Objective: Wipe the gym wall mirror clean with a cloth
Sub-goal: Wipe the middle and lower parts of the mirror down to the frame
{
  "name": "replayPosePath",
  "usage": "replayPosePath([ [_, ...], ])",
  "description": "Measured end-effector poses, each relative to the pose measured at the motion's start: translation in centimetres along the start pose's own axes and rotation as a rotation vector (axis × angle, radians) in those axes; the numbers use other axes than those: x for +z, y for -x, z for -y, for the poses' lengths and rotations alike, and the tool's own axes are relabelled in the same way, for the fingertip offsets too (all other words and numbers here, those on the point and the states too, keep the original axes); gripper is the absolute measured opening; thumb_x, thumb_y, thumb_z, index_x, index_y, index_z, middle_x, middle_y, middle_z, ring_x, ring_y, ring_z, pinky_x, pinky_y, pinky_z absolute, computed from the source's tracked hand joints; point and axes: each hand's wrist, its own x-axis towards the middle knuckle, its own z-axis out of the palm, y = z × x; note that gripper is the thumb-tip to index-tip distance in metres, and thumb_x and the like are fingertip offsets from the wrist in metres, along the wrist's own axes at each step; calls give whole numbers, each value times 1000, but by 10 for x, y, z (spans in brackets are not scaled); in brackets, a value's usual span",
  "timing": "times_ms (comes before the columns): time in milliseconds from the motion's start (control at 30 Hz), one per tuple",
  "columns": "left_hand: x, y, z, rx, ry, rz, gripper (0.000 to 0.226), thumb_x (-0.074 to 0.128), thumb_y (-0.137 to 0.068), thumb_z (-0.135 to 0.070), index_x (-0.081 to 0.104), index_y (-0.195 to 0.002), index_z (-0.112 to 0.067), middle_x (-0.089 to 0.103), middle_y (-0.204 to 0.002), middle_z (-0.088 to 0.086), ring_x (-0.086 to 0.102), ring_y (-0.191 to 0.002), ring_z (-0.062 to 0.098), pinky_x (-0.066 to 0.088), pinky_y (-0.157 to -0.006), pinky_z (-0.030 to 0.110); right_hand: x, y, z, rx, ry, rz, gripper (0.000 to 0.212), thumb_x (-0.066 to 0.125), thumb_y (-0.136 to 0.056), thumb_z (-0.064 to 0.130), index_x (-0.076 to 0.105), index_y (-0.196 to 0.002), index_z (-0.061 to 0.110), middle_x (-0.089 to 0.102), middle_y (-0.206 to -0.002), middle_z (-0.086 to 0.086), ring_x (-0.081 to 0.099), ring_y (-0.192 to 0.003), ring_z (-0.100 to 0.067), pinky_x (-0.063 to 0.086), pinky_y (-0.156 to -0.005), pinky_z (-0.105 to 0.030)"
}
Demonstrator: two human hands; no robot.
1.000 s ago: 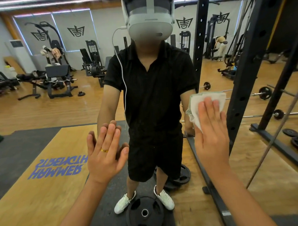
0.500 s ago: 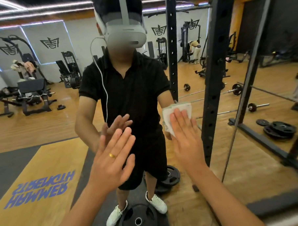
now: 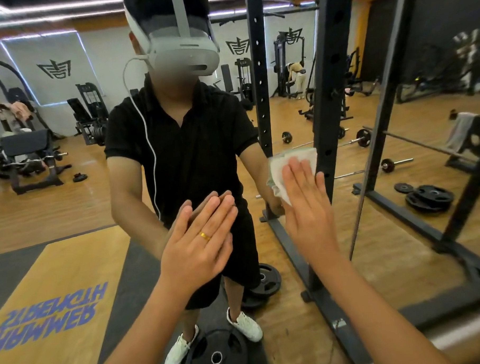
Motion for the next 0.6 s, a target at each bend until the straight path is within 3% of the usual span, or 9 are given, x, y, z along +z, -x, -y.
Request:
replayPosePath([
  [267, 2, 3, 1, 9, -18, -38, 54, 67, -95, -20, 57, -146, -9, 50, -155, 10, 39, -150, 24, 30, -120, 53, -21, -72, -26, 105, -74, -124, 55, 47, -105, 2, 30, -157, -1, 22, -165, -9, 18, -157, -31, 9, -130, -46],
  [467, 4, 1, -3, 13, -15, -55, 54, 65, -95, -19, 55, -148, -9, 49, -156, 10, 38, -151, 25, 24, -123, 51, 4, 9, -17, 383, -159, -213, 56, 49, -107, 9, 26, -158, 4, 25, -166, -12, 7, -158, -15, 11, -130, -43],
  [600, 4, 1, -1, 13, -25, -56, 56, 66, -95, -20, 54, -149, -9, 48, -156, 9, 37, -152, 24, 24, -124, 51, 4, 17, -25, 392, -149, -189, 58, 51, -106, 7, 25, -158, 3, 25, -166, -14, 7, -158, -14, 13, -129, -47],
])
